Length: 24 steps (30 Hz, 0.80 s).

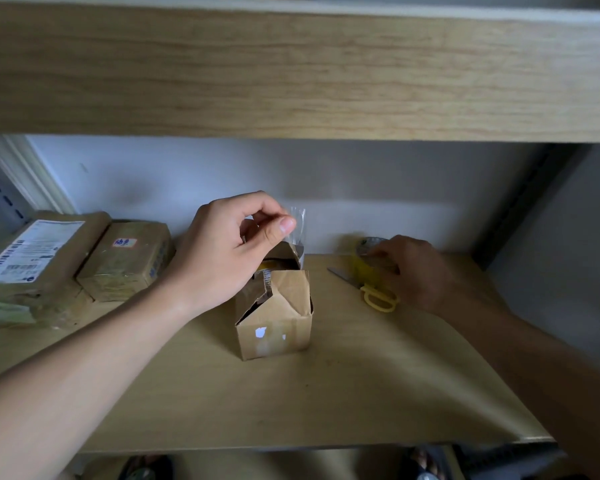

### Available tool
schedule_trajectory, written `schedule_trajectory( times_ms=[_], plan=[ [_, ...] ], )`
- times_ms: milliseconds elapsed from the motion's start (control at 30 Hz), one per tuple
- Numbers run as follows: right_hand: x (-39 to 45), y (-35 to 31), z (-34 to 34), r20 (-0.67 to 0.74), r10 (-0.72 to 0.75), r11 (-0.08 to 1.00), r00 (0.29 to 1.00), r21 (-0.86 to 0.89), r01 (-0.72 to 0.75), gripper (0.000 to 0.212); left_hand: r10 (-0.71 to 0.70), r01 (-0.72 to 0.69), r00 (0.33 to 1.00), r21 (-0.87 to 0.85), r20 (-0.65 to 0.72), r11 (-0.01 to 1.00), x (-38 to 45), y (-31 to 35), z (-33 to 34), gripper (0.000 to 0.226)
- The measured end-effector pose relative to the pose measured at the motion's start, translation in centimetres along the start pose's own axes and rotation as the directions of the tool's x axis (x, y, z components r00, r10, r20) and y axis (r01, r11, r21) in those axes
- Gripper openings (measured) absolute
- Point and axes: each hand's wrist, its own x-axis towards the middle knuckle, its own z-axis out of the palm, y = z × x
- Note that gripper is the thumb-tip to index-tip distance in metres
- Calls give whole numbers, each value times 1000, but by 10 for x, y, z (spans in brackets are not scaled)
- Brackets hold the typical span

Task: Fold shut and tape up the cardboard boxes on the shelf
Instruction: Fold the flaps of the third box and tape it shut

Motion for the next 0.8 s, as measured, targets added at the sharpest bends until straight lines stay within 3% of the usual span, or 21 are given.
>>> schedule_trajectory(
  times_ms=[67, 133, 267, 400, 567, 733, 800],
  plan=[
    [-2, -16, -6, -107, -23, 988, 994, 152, 39, 18, 0, 0, 1000, -10, -8, 1000, -1, 1, -2, 19],
    [-4, -40, -14, -117, 15, 908, 993, 417, 36, 13, 0, -1, 1000, -21, -15, 1000, -3, 2, -5, 17],
    [-11, -92, -37, -17, 43, 534, 999, 846, -9, 21, 25, -26, 1000, -48, -19, 999, -8, 4, -7, 12],
    [-14, -122, -50, 196, -19, 248, 980, 951, -186, 39, 194, -192, 981, 74, -25, 979, -13, 5, -11, 12],
    [-10, -142, -55, 369, -126, 203, 921, 918, -340, 50, 421, -393, 906, 287, -39, 873, -12, 6, -19, 16],
    [-7, -149, -55, 366, -145, 222, 919, 917, -330, 8, 499, -449, 866, 386, -36, 806, -12, -2, -21, 21],
    [-5, -148, -54, 370, -142, 191, 918, 920, -341, 18, 513, -452, 857, 411, -46, 792, -13, -3, -23, 21]
  ],
)
